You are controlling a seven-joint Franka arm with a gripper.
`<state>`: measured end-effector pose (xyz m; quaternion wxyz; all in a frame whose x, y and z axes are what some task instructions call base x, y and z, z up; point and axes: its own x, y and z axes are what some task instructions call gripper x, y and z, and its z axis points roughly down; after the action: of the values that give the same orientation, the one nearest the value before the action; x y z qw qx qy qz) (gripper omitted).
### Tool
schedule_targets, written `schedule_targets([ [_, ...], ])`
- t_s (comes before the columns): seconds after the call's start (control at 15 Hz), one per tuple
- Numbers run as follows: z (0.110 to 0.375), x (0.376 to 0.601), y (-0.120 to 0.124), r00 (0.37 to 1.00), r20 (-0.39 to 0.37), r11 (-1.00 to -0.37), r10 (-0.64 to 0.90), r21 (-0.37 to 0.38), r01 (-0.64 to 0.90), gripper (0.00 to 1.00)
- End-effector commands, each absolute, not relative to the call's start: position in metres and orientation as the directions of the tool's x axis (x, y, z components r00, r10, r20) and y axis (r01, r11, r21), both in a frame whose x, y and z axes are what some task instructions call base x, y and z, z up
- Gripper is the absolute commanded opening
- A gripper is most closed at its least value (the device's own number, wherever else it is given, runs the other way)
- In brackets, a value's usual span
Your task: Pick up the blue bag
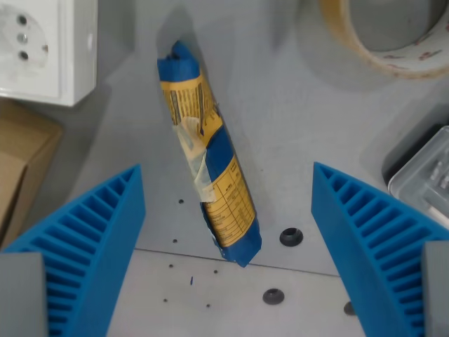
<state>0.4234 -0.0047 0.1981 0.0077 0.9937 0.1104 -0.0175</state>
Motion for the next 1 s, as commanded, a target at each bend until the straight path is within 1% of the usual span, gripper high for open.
schedule_targets([
  [0.07,0.182,0.417,0.0,0.908,0.052,-0.908,0.415,0.084,0.411,1.0],
  [0.27,0.174,0.418,0.004,0.899,0.03,-0.897,0.438,0.083,0.434,1.0],
  [0.53,0.168,0.418,0.005,0.888,0.02,-0.886,0.459,0.079,0.456,1.0],
  [1.0,0.155,0.408,0.003,0.88,0.048,-0.88,0.472,0.089,0.467,1.0],
])
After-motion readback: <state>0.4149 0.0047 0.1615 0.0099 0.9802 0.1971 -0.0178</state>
